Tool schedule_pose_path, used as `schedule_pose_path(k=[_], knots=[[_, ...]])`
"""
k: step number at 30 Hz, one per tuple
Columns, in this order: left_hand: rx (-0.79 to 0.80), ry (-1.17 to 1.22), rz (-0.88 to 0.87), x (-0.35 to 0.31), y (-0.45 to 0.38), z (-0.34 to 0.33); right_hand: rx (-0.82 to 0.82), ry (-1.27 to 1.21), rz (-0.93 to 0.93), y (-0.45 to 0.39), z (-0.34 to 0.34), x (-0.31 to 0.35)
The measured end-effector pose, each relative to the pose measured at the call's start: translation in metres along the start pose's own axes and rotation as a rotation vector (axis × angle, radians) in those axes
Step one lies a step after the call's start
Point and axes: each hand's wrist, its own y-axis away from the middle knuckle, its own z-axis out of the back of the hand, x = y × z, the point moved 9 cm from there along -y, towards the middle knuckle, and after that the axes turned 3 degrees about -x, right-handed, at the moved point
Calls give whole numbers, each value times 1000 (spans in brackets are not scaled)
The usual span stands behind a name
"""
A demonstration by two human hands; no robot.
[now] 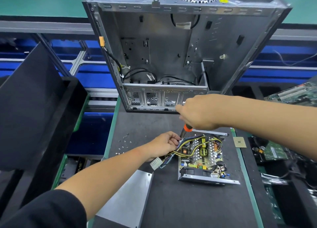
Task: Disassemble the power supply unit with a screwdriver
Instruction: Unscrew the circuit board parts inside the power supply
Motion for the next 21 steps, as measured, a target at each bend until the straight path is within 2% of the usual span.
schedule_pose_path(k=[5, 16, 21], knots=[[-21, 19, 4, 1, 0, -1, -25, -193, 167, 7, 7, 17], [-74, -70, 96, -6, -1, 1, -23, -244, 240, 8, 4, 12], [-70, -116, 111, -9, 0, -1, -26, -314, 205, 11, 5, 2]])
